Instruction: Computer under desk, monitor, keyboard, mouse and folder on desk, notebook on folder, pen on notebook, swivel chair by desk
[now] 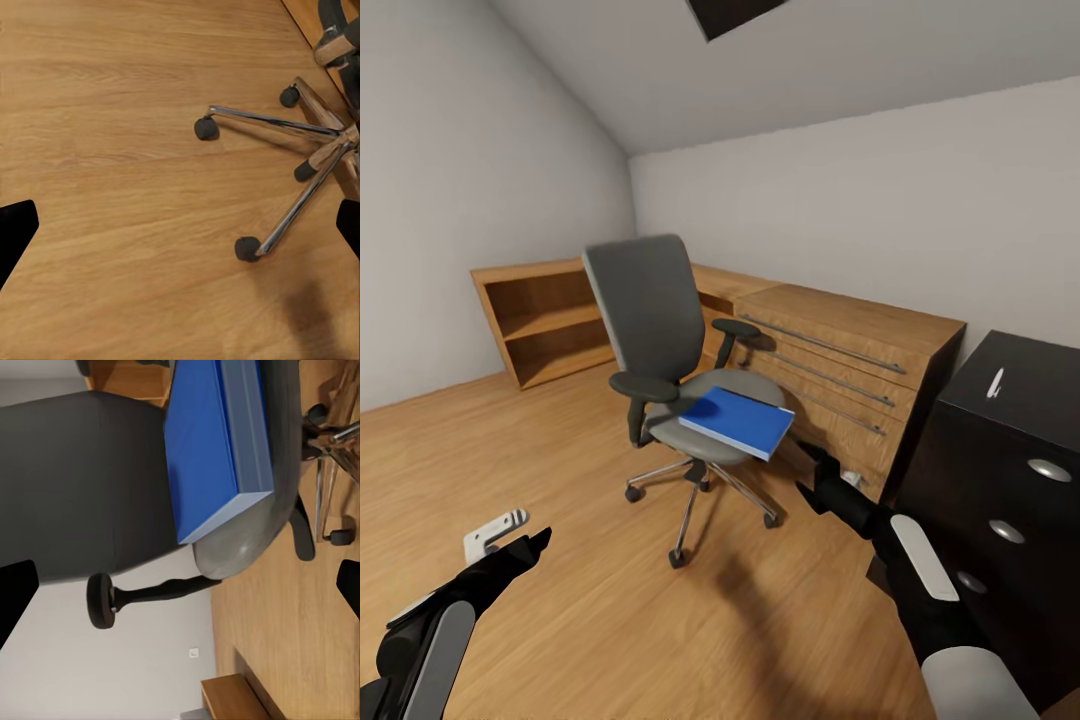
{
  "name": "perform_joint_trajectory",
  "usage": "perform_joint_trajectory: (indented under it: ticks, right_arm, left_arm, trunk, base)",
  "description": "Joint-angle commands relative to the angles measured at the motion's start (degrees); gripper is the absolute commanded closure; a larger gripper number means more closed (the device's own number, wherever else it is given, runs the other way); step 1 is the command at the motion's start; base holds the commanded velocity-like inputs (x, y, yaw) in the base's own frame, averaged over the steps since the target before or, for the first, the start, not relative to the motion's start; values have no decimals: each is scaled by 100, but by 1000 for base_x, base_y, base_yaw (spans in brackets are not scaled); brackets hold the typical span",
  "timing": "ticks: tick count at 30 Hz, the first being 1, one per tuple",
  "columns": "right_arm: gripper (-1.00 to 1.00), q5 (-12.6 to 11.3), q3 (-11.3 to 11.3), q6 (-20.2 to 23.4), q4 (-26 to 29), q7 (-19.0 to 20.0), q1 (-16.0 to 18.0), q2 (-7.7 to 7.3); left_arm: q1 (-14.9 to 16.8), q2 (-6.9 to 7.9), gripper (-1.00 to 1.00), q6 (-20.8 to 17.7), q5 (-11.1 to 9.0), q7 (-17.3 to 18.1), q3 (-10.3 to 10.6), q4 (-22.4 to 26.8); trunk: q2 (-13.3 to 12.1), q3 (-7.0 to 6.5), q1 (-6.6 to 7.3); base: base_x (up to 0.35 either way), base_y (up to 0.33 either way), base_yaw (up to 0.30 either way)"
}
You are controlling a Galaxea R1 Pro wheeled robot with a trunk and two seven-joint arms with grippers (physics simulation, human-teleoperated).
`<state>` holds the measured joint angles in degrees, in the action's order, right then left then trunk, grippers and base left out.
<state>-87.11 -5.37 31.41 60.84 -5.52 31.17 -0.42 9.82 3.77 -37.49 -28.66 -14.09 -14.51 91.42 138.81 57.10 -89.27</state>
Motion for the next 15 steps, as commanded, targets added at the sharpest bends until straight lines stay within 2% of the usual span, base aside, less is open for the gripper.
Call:
perform_joint_trajectory:
  ticks: [1,11,15]
  right_arm:
    - [-100,-61,-9,21,8,-56,5,0]
    - [-100,-68,-16,23,17,-60,3,-50]
    - [-100,-70,-17,18,24,-63,3,-130]
  left_arm:
    - [3,0,-100,-22,-61,-48,4,7]
    - [3,1,-100,-22,-69,-50,10,-1]
    - [3,1,-100,-22,-70,-50,10,-2]
  trunk:
    - [44,24,-21]
    - [443,204,-240]
    - [448,292,-250]
  base:
    - [0,0,0]
    - [0,0,0]
    - [0,0,0]
